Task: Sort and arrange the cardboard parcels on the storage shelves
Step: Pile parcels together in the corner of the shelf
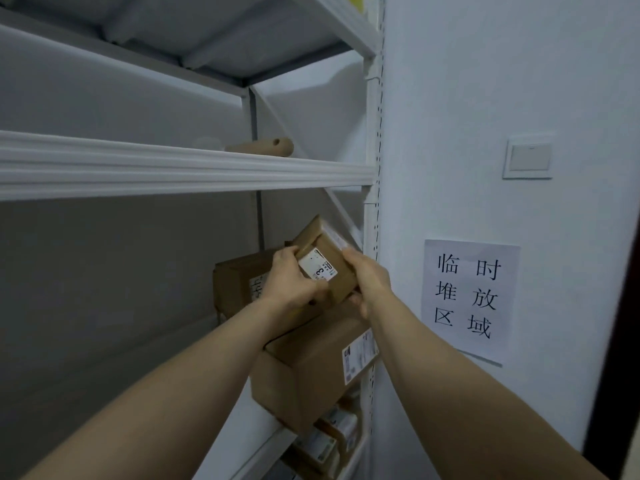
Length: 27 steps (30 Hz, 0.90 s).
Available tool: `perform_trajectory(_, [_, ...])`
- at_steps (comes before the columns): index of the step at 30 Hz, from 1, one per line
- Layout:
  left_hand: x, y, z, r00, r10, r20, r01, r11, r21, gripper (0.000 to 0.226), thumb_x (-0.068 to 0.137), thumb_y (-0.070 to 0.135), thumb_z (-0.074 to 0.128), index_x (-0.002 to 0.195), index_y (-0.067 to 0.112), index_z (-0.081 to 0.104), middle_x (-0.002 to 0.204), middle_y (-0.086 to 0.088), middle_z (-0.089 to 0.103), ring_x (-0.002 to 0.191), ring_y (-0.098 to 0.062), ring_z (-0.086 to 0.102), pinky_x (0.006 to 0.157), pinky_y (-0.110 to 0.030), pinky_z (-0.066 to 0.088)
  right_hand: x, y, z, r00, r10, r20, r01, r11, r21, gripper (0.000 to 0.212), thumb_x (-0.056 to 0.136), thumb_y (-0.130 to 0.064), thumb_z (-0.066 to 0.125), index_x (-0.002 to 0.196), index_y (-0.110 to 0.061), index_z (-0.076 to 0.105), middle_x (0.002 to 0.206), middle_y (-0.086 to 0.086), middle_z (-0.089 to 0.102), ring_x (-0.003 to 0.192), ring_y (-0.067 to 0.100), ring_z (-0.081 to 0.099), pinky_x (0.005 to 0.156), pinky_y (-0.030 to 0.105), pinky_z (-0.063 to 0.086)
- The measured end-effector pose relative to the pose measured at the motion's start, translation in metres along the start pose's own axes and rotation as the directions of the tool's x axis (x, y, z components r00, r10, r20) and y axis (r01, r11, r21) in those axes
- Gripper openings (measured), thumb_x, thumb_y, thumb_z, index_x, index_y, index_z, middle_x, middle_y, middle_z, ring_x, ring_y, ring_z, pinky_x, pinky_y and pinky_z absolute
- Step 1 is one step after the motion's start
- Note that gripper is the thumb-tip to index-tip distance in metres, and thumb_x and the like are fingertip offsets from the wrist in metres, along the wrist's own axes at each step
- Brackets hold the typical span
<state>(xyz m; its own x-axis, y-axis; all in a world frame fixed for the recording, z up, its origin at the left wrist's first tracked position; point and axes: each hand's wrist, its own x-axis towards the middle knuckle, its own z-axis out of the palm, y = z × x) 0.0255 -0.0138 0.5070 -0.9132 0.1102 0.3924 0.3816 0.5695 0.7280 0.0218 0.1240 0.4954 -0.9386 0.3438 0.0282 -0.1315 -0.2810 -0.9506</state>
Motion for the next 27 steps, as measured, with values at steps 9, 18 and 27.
perform_trajectory(9, [0.048,-0.007,0.006,0.989,0.027,-0.145,-0.022,0.999,0.033,0.090,0.074,0.022,0.072,0.147,0.032,0.020,0.139,-0.004,0.037,0.125,-0.022,0.042,0.100,-0.034,0.039,0.056,-0.011,0.025,0.977,-0.182,0.111,0.178,0.983,0.040,0.029,0.088,-0.014,0.068,0.116,-0.019,0.065,0.107,0.004,0.068,0.095,0.019,0.066,0.077,0.030,0.057])
perform_trajectory(18, [0.083,-0.054,-0.031,0.966,-0.020,-0.258,0.048,0.993,0.103,0.077,0.064,0.041,0.071,0.130,0.047,0.033,0.117,0.005,0.057,0.100,-0.019,0.062,0.083,-0.043,0.055,0.083,0.001,0.092,0.956,-0.178,0.231,0.196,0.979,-0.058,0.033,0.089,-0.008,0.062,0.120,-0.017,0.062,0.113,0.011,0.066,0.094,0.026,0.068,0.083,0.042,0.058])
perform_trajectory(27, [0.118,-0.078,-0.055,0.939,-0.108,-0.326,0.058,0.986,-0.158,0.121,0.056,0.040,0.086,0.149,0.019,0.012,0.142,-0.006,0.038,0.130,-0.023,0.042,0.101,-0.029,0.038,0.104,-0.007,0.136,0.958,-0.115,0.262,0.123,0.992,-0.015,0.030,0.097,-0.014,0.048,0.121,-0.023,0.064,0.111,0.009,0.065,0.095,0.022,0.061,0.086,0.036,0.054])
